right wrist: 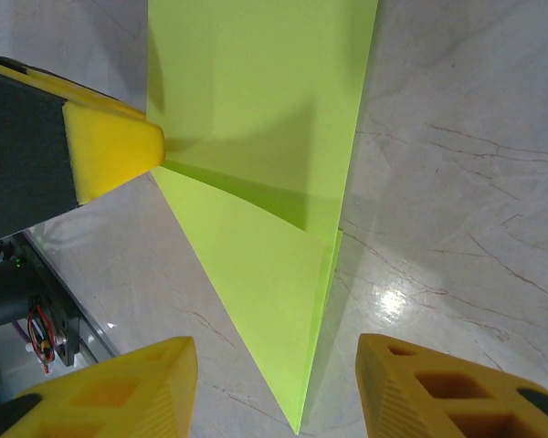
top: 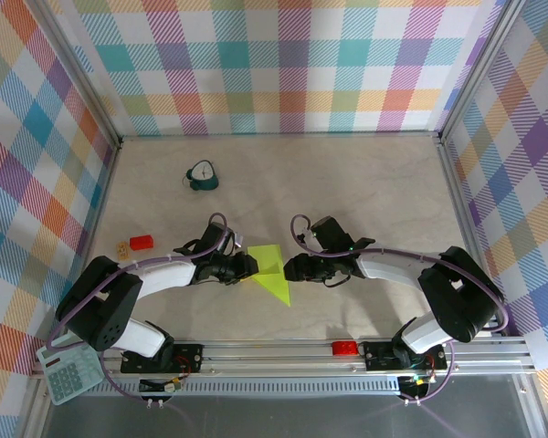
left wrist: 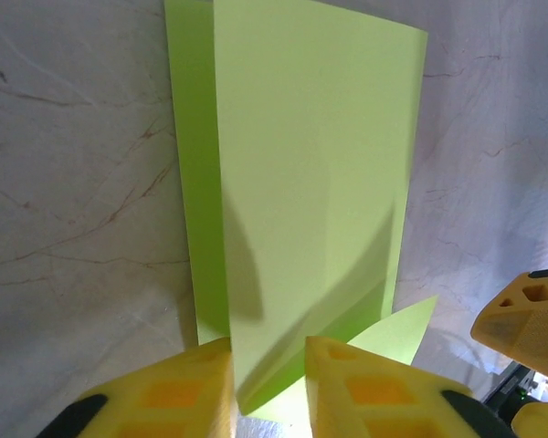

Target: Fold a paper plane with a square sheet of paper (fold left side to right side)

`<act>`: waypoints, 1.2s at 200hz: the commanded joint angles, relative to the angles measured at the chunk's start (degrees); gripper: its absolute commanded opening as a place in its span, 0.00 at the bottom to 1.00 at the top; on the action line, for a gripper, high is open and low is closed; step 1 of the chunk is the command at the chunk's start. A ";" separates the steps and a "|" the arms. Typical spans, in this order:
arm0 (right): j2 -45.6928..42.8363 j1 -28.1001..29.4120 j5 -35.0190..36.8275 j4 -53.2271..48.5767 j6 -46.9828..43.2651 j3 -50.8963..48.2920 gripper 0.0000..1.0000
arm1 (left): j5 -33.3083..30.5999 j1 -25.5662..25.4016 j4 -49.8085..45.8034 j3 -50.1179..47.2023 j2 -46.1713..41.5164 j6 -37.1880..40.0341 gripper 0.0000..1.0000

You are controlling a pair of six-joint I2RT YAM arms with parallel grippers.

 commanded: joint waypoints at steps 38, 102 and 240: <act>-3.97 4.36 9.33 -10.28 -4.06 3.67 0.49 | 0.34 0.41 -2.96 2.63 -4.03 -0.78 0.14; -0.13 18.86 28.56 -16.16 -2.11 10.06 0.49 | 2.52 0.41 -2.38 4.05 -3.65 -1.97 0.17; 9.71 27.10 42.42 -19.55 -1.25 16.54 0.46 | 5.34 0.42 1.98 4.84 -2.37 -4.82 0.19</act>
